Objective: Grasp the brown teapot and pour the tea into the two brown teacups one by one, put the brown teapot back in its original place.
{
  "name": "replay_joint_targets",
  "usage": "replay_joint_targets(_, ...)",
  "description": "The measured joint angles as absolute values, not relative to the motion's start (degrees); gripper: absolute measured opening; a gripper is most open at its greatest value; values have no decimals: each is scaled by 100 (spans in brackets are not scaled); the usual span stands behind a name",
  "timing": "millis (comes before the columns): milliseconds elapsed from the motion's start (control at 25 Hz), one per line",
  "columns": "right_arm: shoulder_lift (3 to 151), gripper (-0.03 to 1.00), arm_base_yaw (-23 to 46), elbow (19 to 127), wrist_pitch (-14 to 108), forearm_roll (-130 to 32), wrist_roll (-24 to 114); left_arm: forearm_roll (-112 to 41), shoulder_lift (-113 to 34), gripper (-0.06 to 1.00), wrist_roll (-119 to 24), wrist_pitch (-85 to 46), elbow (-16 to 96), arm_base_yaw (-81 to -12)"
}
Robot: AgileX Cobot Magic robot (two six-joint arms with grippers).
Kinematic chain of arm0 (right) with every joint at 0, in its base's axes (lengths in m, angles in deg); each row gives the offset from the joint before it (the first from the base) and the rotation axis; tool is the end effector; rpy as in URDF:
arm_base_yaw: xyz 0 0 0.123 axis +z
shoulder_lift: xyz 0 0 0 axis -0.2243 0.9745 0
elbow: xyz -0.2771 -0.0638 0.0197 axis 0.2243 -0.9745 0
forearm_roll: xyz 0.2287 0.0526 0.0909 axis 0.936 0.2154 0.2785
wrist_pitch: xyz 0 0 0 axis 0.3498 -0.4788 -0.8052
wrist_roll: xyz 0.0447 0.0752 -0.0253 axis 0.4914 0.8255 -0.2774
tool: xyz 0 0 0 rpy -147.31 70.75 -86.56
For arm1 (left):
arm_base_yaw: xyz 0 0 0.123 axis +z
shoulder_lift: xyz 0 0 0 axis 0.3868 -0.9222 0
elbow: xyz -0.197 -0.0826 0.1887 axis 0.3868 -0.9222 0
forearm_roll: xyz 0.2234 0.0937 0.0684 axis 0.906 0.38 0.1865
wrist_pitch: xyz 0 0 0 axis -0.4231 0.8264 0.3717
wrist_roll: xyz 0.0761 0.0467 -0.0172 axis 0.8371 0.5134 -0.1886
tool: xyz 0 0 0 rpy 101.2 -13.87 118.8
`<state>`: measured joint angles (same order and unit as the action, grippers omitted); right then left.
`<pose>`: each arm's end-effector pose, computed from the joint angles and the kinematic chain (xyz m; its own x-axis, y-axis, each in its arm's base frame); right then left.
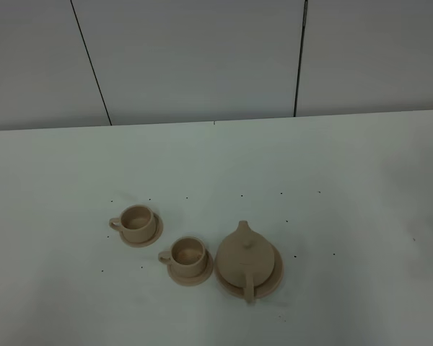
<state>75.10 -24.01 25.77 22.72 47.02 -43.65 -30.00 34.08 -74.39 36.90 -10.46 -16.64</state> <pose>0.2430 0.0018 0.2525 -0.3750 0.0025 -0.9270 -0.3450 0.9278 0.1421 -0.0055 -0.0113 0.2802 -0.4290 0.0172 -0.9032 0.0266 0.9996 0.0064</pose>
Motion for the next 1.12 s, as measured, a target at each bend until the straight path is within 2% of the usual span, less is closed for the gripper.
replay_joint_targets(200,8364,29,-2401,2778,2191,4702,-4631,-3000,3408,24,-7439,3690,-1046,-1664)
replay_joint_targets(400,9013,28,-2401,2943,1401,4702,-4439,-3000,3408,24,-7439,3690,-1046,-1664)
replay_joint_targets(800,9103,27,-2401,3019,556,4702,-4608,-3000,3408,24,-7443,3690,-1046,-1664)
replay_joint_targets(1120,9103,27,-2401,3037,1023,3999,-4491,-3000,3408,24,-7443,3690,-1046,-1664)
